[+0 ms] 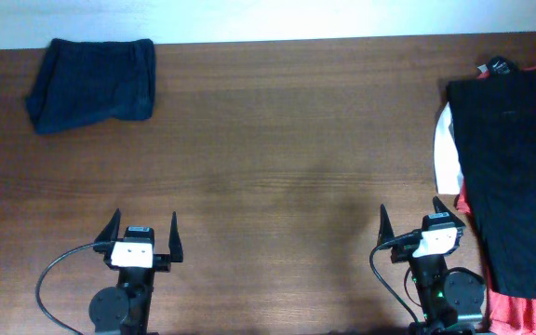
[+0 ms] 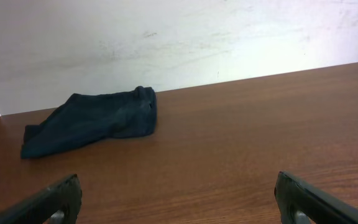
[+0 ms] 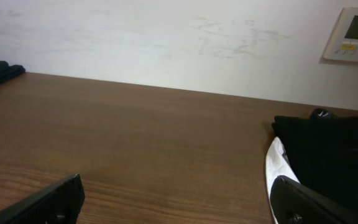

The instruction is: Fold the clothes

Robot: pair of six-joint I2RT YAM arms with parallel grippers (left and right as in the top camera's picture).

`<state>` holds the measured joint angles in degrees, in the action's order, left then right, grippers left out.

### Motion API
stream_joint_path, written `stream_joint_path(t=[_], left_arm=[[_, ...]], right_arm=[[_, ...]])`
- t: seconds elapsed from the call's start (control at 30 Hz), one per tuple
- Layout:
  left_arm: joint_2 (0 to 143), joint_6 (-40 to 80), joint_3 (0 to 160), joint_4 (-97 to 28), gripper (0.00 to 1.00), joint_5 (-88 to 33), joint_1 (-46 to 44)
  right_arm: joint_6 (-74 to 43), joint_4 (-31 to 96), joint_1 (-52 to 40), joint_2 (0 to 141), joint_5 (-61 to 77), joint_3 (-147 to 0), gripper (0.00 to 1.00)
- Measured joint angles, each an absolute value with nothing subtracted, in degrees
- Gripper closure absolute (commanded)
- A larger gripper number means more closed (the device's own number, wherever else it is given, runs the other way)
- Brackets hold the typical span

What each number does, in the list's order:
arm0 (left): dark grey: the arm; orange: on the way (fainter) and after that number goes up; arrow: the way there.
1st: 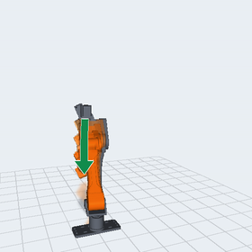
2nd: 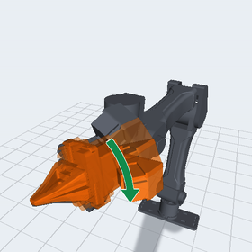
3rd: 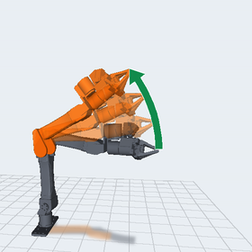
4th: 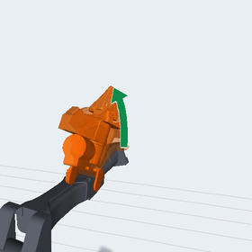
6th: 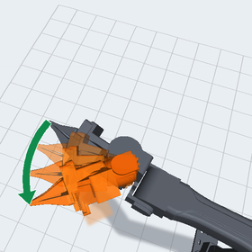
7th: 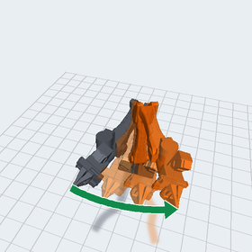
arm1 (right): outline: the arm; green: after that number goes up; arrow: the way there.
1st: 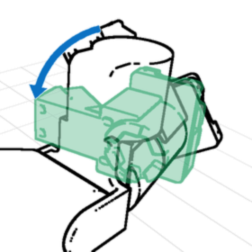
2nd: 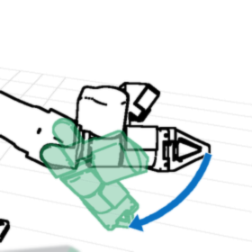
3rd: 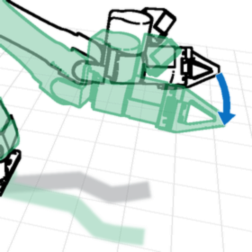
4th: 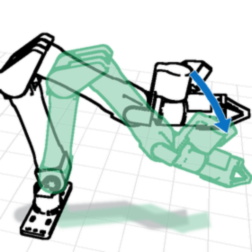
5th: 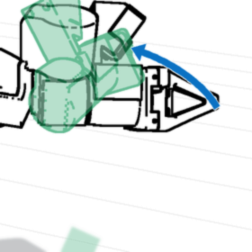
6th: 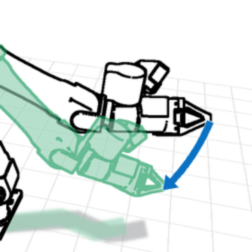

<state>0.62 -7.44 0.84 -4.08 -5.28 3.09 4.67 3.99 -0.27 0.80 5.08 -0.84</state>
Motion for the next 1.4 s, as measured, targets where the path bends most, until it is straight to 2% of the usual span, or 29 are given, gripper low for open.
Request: stream_joint_path(t=[1.0,1.07,1.23,1.4], left_arm=[[0.6,-7.4,0.8,-4.1,0.01,-5.3,3.1],[0.6,-7.4,0.8,-4.1,0.01,-5.3,3.1],[0.6,-7.4,0.8,-4.1,0.01,-5.3,3.1],[0.6,-7.4,0.8,-4.1,0.01,-5.3,3.1]], right_arm=[[4.7,3.2,-0.3,0.8,5.1,-0.8,0.01],[1.9,-5.5,-0.3,0.7,9.6,-0.6,0.01],[-3.9,-15.8,-0.3,0.6,31.3,-0.6,0.01],[-4.5,-19.4,-0.3,0.6,32.0,-0.6,0.01]])
